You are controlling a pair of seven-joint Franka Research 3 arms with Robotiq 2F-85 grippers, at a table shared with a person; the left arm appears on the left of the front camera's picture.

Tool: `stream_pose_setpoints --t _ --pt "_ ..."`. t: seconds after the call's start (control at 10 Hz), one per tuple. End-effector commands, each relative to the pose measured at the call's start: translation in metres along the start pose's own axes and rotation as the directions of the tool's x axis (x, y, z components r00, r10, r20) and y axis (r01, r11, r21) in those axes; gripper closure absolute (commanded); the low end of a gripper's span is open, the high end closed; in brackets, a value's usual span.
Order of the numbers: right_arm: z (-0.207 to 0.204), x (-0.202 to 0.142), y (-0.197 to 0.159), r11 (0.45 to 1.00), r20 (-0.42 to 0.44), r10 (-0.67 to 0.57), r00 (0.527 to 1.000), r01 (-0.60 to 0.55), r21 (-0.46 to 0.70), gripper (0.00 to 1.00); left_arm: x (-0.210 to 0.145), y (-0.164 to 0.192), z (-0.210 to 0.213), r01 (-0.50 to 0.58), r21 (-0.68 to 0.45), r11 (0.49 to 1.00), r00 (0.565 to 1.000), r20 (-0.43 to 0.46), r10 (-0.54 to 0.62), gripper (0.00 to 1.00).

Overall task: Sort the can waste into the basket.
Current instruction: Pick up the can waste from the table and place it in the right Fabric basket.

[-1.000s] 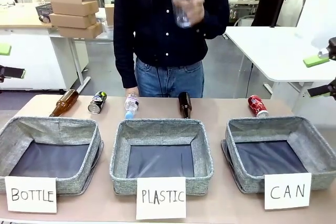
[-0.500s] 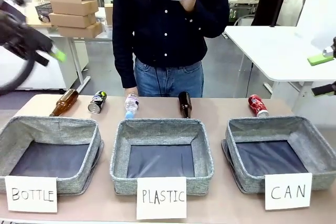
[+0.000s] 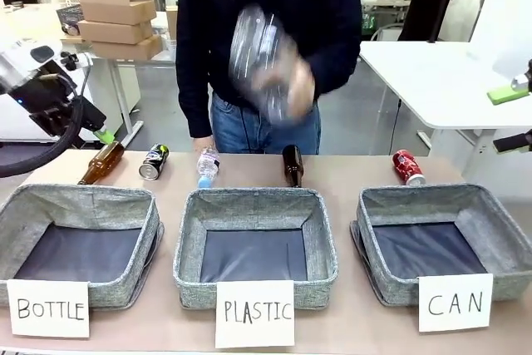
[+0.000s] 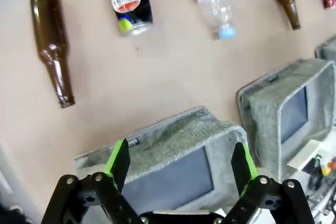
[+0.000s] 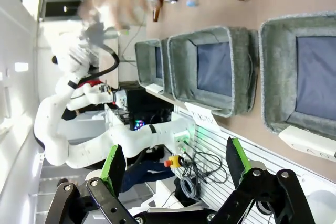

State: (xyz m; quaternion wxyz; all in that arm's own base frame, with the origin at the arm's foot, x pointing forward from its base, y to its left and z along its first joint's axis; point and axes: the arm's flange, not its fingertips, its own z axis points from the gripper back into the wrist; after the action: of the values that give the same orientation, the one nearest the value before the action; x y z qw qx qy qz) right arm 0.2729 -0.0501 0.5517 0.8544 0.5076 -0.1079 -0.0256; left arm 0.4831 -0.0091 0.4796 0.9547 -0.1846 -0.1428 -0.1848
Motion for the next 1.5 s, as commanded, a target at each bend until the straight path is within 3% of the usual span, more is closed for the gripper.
stream_pose_setpoints --t 0.0,0.1,0.3,0.7,1.0,1.4 --pt "-0.001 -0.001 0.000 1.000 0.008 0.014 1.000 -0.014 0.017 0.00 0.001 -0.009 0.006 0.035 0.082 0.996 0.999 0.027 -0.038 0.00" --pt "-0.001 -0.001 0.000 1.000 0.008 0.014 1.000 -0.014 0.017 0.00 0.000 0.000 0.000 0.000 0.000 1.000 1.000 0.000 0.000 0.00" --pt "-0.001 -0.001 0.000 1.000 0.008 0.014 1.000 -0.014 0.017 0.00 0.032 -0.011 -0.050 -0.004 0.082 0.997 1.000 -0.029 0.006 0.00" --pt "-0.001 -0.001 0.000 1.000 0.008 0.014 1.000 -0.014 0.017 0.00 0.112 0.016 -0.163 -0.065 0.333 0.941 0.998 0.006 0.067 0.00" --pt "-0.001 -0.001 0.000 1.000 0.008 0.014 1.000 -0.014 0.017 0.00 0.127 0.043 -0.200 -0.095 0.356 0.930 0.993 -0.032 0.114 0.00" --pt "-0.001 -0.001 0.000 1.000 0.008 0.014 1.000 -0.014 0.017 0.00 0.124 0.056 -0.215 -0.126 0.329 0.936 0.986 -0.066 0.156 0.00"
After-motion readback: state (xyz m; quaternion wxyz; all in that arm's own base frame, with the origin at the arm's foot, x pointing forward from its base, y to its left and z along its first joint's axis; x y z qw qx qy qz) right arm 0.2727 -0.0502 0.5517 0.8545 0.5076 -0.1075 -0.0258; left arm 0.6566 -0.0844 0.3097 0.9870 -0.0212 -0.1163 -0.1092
